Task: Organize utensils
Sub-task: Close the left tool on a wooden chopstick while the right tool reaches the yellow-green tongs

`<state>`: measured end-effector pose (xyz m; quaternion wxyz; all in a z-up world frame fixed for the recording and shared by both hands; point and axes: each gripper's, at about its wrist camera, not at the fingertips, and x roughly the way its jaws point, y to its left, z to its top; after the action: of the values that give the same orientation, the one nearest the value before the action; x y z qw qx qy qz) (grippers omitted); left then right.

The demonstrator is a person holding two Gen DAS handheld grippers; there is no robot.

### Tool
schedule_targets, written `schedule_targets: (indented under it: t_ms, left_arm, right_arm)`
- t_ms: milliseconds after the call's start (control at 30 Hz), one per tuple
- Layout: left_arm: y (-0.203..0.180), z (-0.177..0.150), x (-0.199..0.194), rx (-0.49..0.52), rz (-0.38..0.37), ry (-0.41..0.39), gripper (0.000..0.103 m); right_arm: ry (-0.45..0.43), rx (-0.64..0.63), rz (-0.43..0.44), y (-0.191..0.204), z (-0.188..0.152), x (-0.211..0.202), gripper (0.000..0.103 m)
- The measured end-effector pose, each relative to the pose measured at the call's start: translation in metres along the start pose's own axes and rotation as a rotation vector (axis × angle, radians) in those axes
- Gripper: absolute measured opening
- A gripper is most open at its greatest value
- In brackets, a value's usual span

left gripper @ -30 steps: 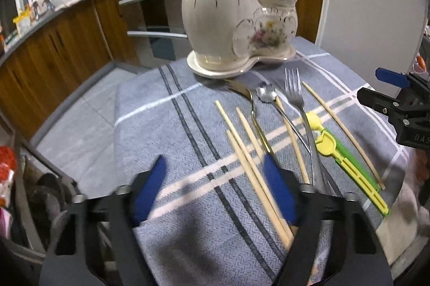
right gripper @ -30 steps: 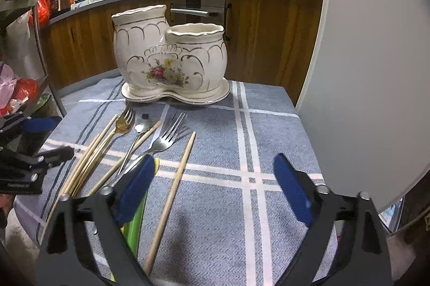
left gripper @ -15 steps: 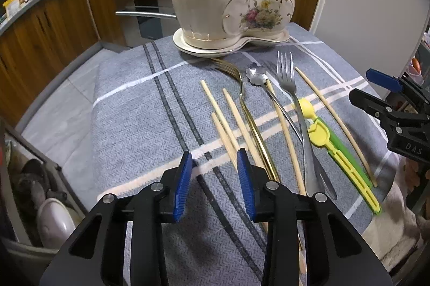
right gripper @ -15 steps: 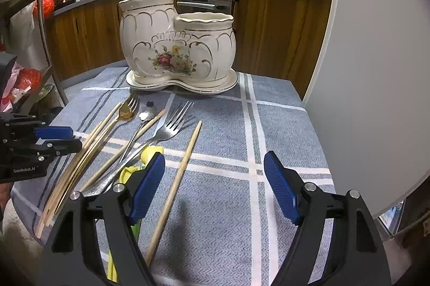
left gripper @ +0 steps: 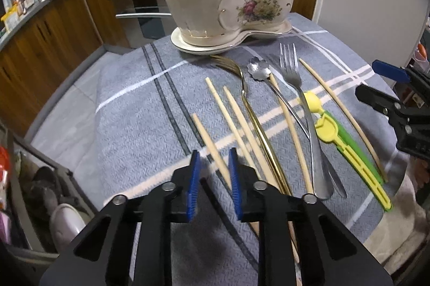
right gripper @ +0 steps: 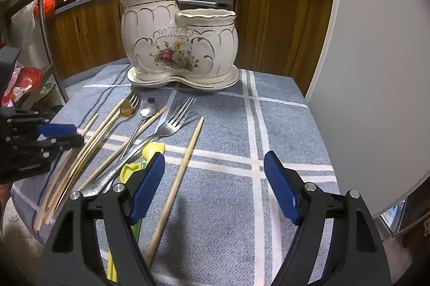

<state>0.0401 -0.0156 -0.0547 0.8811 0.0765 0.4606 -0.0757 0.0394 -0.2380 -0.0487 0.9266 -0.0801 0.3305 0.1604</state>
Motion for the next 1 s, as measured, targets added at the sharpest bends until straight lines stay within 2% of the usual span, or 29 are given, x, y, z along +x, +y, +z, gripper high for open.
schedule_targets:
  t_ms: [33,67,300,633,833,1000]
  left_arm:
    - [0.001,0.001,0.001,0.001,0.006,0.003,0.012]
    - [0.003,0.001,0.001,0.002,0.008,0.005,0.010]
    - [0.014,-0.003,-0.002,-0.016,-0.003,-0.004,0.007]
    - [0.020,-0.004,-0.009,-0.033,-0.022,-0.043,0.007]
    - [0.023,-0.003,-0.009,-0.041,-0.034,-0.058,0.007]
    - [0.025,-0.004,-0.008,-0.048,-0.041,-0.059,0.007]
  right_arm:
    - [0.003,-0.002,0.002,0.000,0.000,0.000,0.075]
    - [0.005,-0.002,0.004,0.000,0.000,0.000,0.075]
    - [0.059,0.016,0.040,0.000,0.003,0.009,0.074]
    - [0.158,0.029,0.090,0.011,0.010,0.028,0.041]
    - [0.153,0.019,0.095,0.016,0.013,0.025,0.038]
    - [0.136,0.011,0.145,0.021,0.016,0.017,0.038]
